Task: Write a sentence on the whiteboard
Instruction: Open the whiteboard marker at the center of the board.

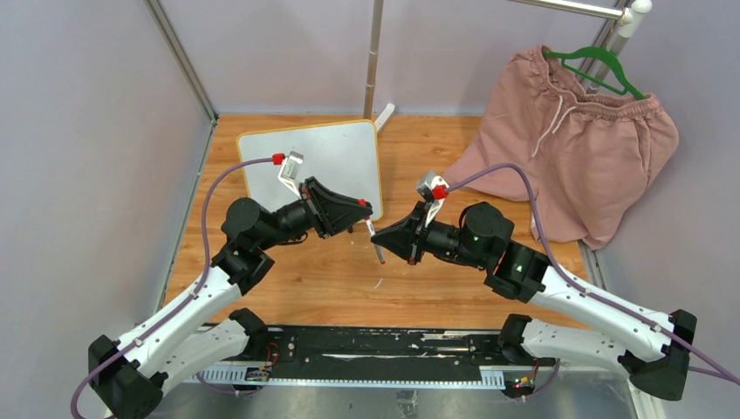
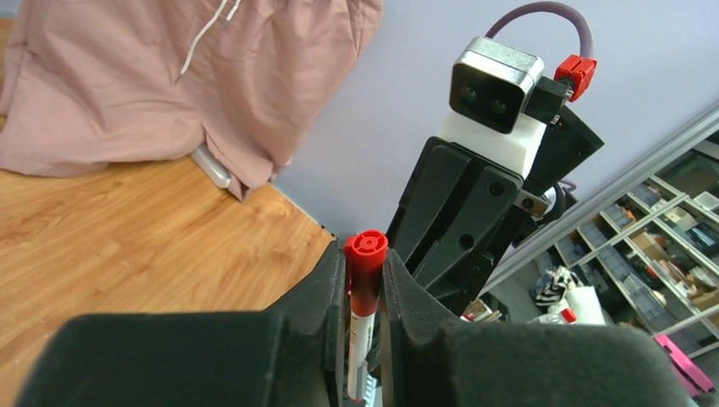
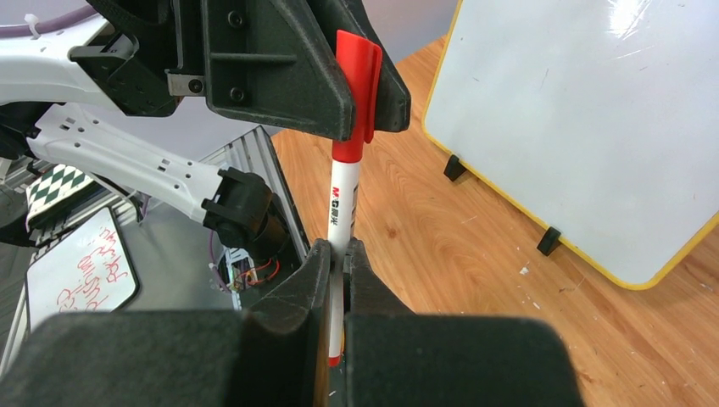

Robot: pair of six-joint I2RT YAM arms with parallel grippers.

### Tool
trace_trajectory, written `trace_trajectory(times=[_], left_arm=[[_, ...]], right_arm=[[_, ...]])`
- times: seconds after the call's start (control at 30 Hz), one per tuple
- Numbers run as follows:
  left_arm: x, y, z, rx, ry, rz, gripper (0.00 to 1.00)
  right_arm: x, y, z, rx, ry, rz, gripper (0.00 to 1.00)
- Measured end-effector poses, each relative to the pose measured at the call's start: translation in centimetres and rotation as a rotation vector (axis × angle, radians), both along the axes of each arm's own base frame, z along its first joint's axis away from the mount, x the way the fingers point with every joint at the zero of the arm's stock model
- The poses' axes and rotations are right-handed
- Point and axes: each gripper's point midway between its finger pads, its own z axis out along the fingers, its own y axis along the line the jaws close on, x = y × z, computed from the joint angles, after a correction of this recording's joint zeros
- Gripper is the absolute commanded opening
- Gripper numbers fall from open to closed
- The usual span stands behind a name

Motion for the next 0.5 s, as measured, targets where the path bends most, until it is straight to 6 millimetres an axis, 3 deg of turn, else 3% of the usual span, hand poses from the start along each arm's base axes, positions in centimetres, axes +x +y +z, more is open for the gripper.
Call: trace_trajectory(times=[0.07, 0.17, 0.23, 0.33, 0.5], left_arm=[[0.01, 0.01, 0.04, 0.0, -0.004, 0.001, 0.0], [0.04, 0.03, 0.04, -0.001, -0.001, 0.003, 0.0], [0.06, 0.06, 0.1, -0.005, 0.002, 0.006, 0.0], [0.02, 0.16, 0.29, -0.011, 0.004, 0.009, 0.0], [-0.33, 0.4, 0.75, -0.023, -0.004, 0.007, 0.0]], right_arm=[[0.0, -0.01, 0.01, 0.0, 0.0, -0.001, 0.05], [-0.04, -0.01, 0.03, 0.0, 0.001, -0.002, 0.39], [-0.17, 0.0, 0.05, -0.004, 0.0, 0.002, 0.51], [-0.36, -0.04, 0.21, -0.01, 0.003, 0.005, 0.61], [-0.11, -0.22, 0.98, -0.006, 0.003, -0.013, 0.63]])
